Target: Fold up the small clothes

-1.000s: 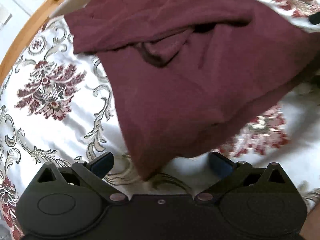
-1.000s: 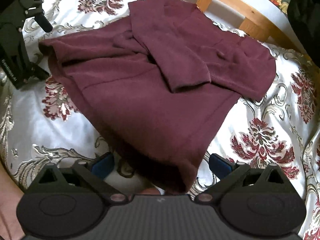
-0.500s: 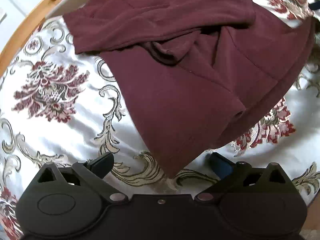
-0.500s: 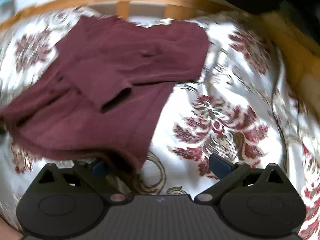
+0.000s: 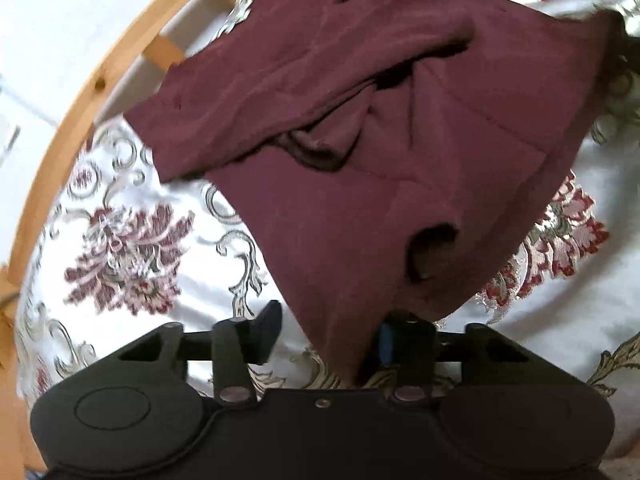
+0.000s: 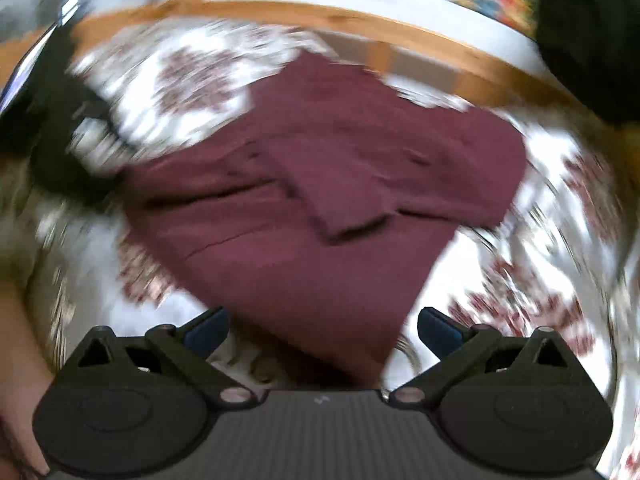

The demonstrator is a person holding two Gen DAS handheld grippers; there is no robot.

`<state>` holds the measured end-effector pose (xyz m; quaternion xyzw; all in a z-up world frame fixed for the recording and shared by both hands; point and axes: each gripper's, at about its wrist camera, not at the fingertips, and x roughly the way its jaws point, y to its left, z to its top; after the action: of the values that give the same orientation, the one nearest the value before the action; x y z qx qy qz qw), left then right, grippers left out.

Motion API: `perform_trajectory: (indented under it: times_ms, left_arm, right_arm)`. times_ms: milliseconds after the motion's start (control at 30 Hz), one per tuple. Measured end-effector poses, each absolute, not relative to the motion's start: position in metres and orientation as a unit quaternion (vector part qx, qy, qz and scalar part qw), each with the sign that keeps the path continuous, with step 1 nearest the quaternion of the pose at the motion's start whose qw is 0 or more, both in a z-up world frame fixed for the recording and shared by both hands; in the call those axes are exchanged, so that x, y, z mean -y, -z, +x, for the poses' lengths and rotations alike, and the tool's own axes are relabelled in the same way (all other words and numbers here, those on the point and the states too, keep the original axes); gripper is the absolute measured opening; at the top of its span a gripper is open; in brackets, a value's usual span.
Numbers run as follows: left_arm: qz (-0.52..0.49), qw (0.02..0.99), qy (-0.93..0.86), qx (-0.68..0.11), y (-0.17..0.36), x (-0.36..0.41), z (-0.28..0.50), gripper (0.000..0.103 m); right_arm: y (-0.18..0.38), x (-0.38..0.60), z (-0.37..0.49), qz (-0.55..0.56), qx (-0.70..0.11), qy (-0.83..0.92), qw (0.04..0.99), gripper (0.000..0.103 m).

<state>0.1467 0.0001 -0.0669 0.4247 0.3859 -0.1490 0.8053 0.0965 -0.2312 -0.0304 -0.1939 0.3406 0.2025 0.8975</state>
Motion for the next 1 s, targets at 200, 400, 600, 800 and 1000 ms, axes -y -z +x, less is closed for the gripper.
perform_trajectory:
  times_ms: [200, 400, 600, 800, 1000]
  left_arm:
    - [0.398, 0.823, 0.136, -0.381, 0.06, -0.007, 0.152, 0.023]
    - [0.351, 0.868, 0.123, -0.33, 0.038, -0.017, 0.149, 0.008]
    - [0.323, 0.891, 0.112, -0.298, 0.025, -0.024, 0.145, 0.006]
    - [0.318, 0.906, 0.123, -0.252, -0.001, -0.025, 0.122, 0.005]
    - [0.327, 0.909, 0.137, -0.22, -0.03, -0.021, 0.076, 0.005]
  right_arm:
    - [0.057, 0.195, 0.094, -0.306, -0.36, -0.189, 0.861, 0.102]
    - [0.069, 0.196, 0.104, -0.333, -0.362, -0.115, 0.863, 0.091]
    - [0.07, 0.196, 0.098, -0.351, -0.351, -0.122, 0.86, 0.022]
    - [0.034, 0.208, 0.072, -0.327, -0.269, -0.102, 0.9, 0.01]
    - [-0.016, 0.235, 0.03, -0.296, -0.196, -0.06, 0.933, 0.009]
